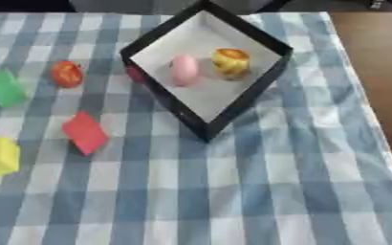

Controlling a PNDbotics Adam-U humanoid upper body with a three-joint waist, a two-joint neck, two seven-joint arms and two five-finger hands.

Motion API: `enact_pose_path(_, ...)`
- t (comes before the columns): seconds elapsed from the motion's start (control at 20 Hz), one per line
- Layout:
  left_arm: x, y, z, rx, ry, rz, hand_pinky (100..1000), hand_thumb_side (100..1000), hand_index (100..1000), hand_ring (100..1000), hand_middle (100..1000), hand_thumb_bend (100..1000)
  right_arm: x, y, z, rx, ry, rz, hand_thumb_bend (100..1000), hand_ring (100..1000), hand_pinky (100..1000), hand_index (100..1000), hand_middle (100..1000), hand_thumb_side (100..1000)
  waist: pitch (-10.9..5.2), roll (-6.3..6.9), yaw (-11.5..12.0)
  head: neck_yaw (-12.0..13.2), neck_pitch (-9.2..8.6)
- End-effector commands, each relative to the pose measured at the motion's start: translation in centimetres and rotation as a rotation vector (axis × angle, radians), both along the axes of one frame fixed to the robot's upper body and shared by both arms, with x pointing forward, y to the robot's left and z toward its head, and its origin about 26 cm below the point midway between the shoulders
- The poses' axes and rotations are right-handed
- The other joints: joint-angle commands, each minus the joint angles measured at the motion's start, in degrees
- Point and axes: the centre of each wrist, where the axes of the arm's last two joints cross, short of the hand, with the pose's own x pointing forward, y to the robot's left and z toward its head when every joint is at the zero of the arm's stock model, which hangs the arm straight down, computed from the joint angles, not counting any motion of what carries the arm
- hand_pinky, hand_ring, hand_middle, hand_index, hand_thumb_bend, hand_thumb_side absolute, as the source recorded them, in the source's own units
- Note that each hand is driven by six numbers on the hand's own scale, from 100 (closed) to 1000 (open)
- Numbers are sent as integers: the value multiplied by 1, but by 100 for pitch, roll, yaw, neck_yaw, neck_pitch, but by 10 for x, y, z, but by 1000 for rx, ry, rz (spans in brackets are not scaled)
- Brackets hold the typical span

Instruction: Pick up objects on the table and place them in the box.

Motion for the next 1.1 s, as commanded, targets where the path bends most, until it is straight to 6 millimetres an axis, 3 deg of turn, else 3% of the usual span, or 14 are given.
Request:
enact_pose_path(0.05,-8,5,14,115,37,7,849,635,937,869,860,619,-7,-4,14,-37,-35,-19,100,780,922,773,795,766,-78,33,12,-30,-63)
enact_pose_path(0.65,-8,5,22,167,226,135,858,482,890,856,832,681,-5,-3,4,-44,13,-20,100,772,920,765,785,797,-79,81,-2,40,-69)
enact_pose_path(1.1,19,1,7,185,400,223,851,457,877,846,821,689,-3,-1,-2,-35,31,-17,100,768,919,761,778,813,-56,71,-20,205,-68)
